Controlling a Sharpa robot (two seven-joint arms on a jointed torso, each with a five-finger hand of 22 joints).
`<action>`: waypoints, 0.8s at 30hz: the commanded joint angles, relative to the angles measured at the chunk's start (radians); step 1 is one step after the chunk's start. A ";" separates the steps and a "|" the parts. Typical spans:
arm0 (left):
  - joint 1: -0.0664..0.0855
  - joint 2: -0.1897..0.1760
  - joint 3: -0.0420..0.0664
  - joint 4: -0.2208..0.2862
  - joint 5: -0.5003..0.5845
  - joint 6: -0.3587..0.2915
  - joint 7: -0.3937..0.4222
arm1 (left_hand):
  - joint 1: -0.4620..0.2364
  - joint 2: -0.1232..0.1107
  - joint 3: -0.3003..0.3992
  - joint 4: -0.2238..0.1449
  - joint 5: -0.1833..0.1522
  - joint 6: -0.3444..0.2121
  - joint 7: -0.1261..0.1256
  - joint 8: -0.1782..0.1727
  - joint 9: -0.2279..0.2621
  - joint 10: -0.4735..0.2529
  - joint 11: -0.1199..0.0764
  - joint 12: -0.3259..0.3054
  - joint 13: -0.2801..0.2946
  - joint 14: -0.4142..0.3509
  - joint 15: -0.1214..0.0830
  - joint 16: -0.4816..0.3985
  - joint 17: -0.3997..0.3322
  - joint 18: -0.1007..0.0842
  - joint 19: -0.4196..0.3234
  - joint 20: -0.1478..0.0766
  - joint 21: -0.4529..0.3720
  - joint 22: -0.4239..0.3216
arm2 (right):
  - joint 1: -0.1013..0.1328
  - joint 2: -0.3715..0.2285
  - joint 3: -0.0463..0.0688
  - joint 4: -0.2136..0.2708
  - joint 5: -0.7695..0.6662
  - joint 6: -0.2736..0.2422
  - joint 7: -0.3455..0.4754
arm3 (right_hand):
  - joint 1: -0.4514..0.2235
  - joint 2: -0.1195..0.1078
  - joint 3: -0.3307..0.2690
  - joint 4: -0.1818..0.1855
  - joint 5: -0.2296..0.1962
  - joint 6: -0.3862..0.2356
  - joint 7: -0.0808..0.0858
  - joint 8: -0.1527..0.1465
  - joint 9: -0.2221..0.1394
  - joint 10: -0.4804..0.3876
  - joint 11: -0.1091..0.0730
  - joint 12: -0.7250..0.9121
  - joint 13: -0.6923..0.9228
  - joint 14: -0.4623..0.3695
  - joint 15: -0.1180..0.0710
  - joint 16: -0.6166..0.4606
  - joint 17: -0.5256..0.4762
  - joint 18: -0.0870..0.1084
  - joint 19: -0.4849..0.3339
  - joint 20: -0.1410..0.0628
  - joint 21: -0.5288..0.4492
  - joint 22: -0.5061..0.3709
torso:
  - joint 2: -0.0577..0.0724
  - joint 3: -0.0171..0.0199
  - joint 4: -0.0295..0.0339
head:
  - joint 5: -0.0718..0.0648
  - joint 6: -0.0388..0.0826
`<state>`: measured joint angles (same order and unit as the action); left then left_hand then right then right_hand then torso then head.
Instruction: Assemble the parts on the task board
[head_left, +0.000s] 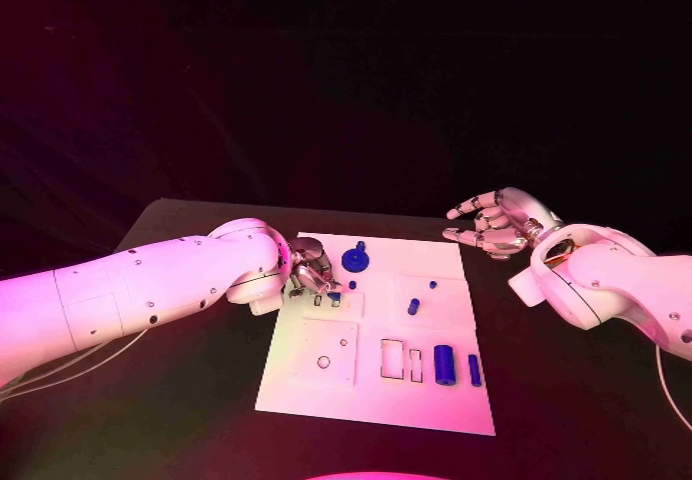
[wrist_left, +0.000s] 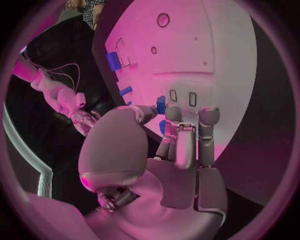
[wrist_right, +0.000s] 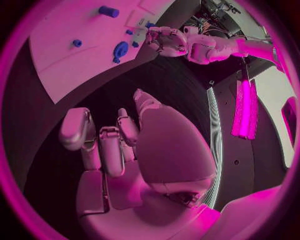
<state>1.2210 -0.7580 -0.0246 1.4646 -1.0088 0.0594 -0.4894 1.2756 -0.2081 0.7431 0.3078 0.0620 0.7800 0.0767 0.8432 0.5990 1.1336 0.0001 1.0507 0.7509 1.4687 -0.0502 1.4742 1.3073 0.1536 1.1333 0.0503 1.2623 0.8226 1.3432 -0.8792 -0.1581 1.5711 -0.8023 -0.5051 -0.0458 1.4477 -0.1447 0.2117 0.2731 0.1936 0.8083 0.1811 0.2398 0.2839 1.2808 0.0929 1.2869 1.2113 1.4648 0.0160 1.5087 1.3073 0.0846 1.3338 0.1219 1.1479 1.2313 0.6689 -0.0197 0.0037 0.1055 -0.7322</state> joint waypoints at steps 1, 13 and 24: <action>-0.006 -0.001 0.000 0.007 -0.054 -0.057 0.028 | -0.004 -0.011 0.186 -0.180 0.007 0.011 -0.003 0.000 0.129 0.010 0.000 0.004 0.003 0.043 -0.008 0.006 0.080 -0.014 0.006 0.001 0.006 0.004 | -0.001 -0.002 0.000 0.003 -0.003 0.007 0.007 | 0.002 0.004 0.005 0.004 0.003 0.003 0.000 0.003 0.002 -0.005 0.001 -0.006 0.000 0.063 0.002 -0.003 0.105 0.017 -0.005 0.000 -0.004 0.000 | -0.001 -0.0006 -0.0003 | 0.003 -0.001; -0.030 0.018 -0.001 -0.009 -0.083 -0.067 0.019 | -0.012 -0.020 0.206 -0.189 0.011 0.025 -0.007 -0.002 0.132 0.030 -0.004 0.014 0.018 0.049 -0.012 0.011 0.090 -0.018 0.025 -0.003 0.021 0.031 | -0.002 -0.003 0.000 0.005 -0.003 0.006 0.008 | 0.002 0.004 0.005 0.004 0.003 0.003 0.000 0.003 0.002 -0.005 0.001 -0.006 0.000 0.063 0.002 -0.003 0.105 0.017 -0.005 0.000 -0.004 0.000 | 0.001 -0.0005 -0.0024 | 0.003 -0.002; -0.033 0.022 -0.002 -0.011 -0.096 -0.065 0.020 | -0.025 -0.035 0.225 -0.199 0.023 0.042 -0.012 -0.005 0.135 0.054 -0.010 0.027 0.036 0.055 -0.018 0.015 0.098 -0.024 0.046 -0.009 0.038 0.062 | -0.002 -0.005 0.000 0.006 -0.003 0.006 0.009 | -0.002 0.005 0.007 0.006 0.002 0.003 0.000 0.004 0.002 -0.005 0.001 -0.006 -0.002 0.063 0.002 -0.004 0.105 0.017 -0.004 0.000 -0.005 0.000 | 0.001 0.0001 -0.0022 | 0.003 -0.006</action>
<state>1.1880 -0.7383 -0.0265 1.4522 -1.0892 -0.0003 -0.4793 1.2479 -0.2356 0.7592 0.3157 0.0792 0.8085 0.0693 0.8418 0.5991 1.1834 -0.0142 1.0717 0.7864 1.4651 -0.0608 1.4858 1.3081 0.1378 1.1725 0.0396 1.2965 0.8838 1.3420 -0.8836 -0.1583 1.5752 -0.8020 -0.5054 -0.0457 1.4477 -0.1447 0.2159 0.2774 0.1936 0.8083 0.1811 0.2397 0.2846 1.2808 0.0929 1.2870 1.2114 1.4647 0.0160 1.5088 1.3079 0.0846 1.3338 0.1219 1.1480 1.2313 0.6697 -0.0198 0.0011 0.1104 -0.7367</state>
